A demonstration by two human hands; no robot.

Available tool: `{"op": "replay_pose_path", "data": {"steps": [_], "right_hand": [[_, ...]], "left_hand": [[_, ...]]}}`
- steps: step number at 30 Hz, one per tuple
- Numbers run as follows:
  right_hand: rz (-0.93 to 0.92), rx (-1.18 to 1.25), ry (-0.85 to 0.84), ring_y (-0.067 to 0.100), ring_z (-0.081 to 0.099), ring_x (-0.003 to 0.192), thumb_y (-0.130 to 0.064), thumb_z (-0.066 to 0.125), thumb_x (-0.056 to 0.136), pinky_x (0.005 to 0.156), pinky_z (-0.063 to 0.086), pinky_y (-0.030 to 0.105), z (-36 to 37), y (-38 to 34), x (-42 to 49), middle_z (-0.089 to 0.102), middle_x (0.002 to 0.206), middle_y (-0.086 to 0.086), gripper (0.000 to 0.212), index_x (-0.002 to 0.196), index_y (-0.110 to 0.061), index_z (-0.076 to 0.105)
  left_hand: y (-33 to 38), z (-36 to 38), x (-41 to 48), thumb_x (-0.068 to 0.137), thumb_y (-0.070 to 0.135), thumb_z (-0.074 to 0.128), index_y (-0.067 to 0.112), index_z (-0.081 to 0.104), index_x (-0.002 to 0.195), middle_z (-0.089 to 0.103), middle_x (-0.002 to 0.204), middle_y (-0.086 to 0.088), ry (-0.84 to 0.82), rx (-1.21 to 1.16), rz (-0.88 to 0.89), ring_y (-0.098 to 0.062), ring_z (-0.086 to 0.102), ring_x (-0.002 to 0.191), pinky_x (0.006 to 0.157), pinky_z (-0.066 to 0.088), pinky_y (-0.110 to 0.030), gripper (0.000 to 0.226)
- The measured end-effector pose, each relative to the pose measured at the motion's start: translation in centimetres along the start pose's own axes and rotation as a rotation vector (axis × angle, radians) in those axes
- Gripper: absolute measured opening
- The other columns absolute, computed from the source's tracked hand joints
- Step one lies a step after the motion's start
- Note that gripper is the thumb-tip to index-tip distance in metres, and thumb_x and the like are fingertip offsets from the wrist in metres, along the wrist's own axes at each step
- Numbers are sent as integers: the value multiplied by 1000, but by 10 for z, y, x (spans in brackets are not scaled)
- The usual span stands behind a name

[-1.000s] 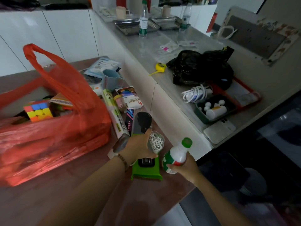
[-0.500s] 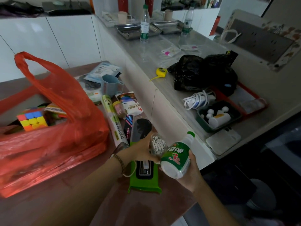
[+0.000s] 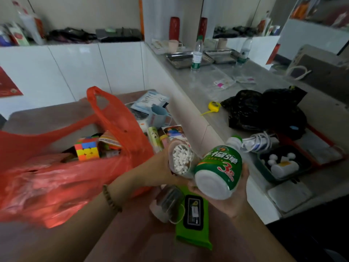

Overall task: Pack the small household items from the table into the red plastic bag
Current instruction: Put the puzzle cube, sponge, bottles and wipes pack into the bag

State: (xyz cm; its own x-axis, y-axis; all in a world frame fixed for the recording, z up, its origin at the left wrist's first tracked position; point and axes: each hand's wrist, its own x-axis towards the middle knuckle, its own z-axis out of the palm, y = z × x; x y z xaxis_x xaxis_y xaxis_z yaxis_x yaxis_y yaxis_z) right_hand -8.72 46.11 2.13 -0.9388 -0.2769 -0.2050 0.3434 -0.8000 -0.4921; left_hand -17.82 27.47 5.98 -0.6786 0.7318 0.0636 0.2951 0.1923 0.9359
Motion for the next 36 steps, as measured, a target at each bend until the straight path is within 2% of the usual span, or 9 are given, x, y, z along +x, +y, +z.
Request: {"op": "replay_pose_path", "data": {"steps": [4, 9, 12, 17, 22, 25, 28, 33, 36], "right_hand": [[-49, -6, -92, 29, 45, 130, -55, 56, 84, 114, 13, 51, 42, 20, 31, 51, 137, 14, 71, 137, -9, 43], [-8, 1, -264, 33, 51, 123, -48, 68, 79, 110, 32, 54, 87, 48, 64, 56, 131, 16, 71, 134, -7, 48], [-15, -65, -300, 28, 58, 115, -53, 77, 65, 107, 26, 52, 104, 63, 84, 62, 123, 9, 74, 126, -16, 57], [18, -138, -347, 29, 55, 121, -38, 69, 81, 109, 38, 43, 143, 94, 114, 60, 128, 15, 58, 128, -7, 56], [91, -272, -280, 20, 70, 93, -39, 91, 45, 79, 58, 33, 172, 122, 151, 74, 99, 6, 58, 97, -17, 76], [154, -333, -236, 22, 69, 94, -35, 92, 46, 78, 57, 35, 185, 136, 178, 71, 101, 9, 72, 109, -12, 65], [238, -367, -233, 24, 68, 94, -35, 93, 43, 78, 57, 36, 193, 152, 201, 69, 104, 11, 86, 116, -11, 54], [336, -488, -185, 23, 69, 95, -36, 93, 40, 79, 57, 38, 204, 177, 224, 73, 101, 9, 83, 112, -13, 59], [312, -544, -134, 20, 72, 89, -35, 95, 32, 75, 58, 33, 205, 185, 231, 75, 95, 7, 85, 106, -13, 60]], "left_hand": [[12, -44, -37, 61, 6, 87, 18, 33, 133, 55, 131, -2, 55, 27, -1, -7, 54, 121, 99, 47, -22, 90], [32, -115, -103, 58, 41, 86, 49, 16, 134, 36, 134, 35, 115, 293, -84, 23, 36, 121, 100, 34, -2, 104], [32, -166, -150, 61, 66, 68, 34, 34, 138, 41, 140, 14, 349, 699, -71, -3, 39, 129, 110, 31, -25, 90], [3, -224, -213, 63, 36, 83, 4, 37, 140, 39, 143, -26, 945, 1203, -351, -47, 35, 129, 107, 27, -57, 95], [-25, -243, -240, 75, 36, 75, -11, 38, 124, 45, 120, -34, 966, 763, -883, -52, 54, 101, 80, 45, -57, 77], [-34, -259, -249, 90, 32, 58, -3, 61, 86, 66, 83, -21, 921, 482, -744, -38, 63, 80, 71, 47, -41, 35], [-21, -268, -252, 98, 26, 43, 7, 51, 69, 53, 50, 3, 890, -174, -475, -10, 40, 37, 39, 34, -17, 36], [-6, -289, -264, 101, 12, 33, -1, 56, 118, 67, 115, -2, 917, -408, -289, -3, 28, 32, 31, 21, -8, 31], [-7, -284, -266, 99, 7, 34, 0, 51, 129, 60, 125, -5, 884, -454, -251, -2, 27, 31, 30, 20, -8, 35]]}}
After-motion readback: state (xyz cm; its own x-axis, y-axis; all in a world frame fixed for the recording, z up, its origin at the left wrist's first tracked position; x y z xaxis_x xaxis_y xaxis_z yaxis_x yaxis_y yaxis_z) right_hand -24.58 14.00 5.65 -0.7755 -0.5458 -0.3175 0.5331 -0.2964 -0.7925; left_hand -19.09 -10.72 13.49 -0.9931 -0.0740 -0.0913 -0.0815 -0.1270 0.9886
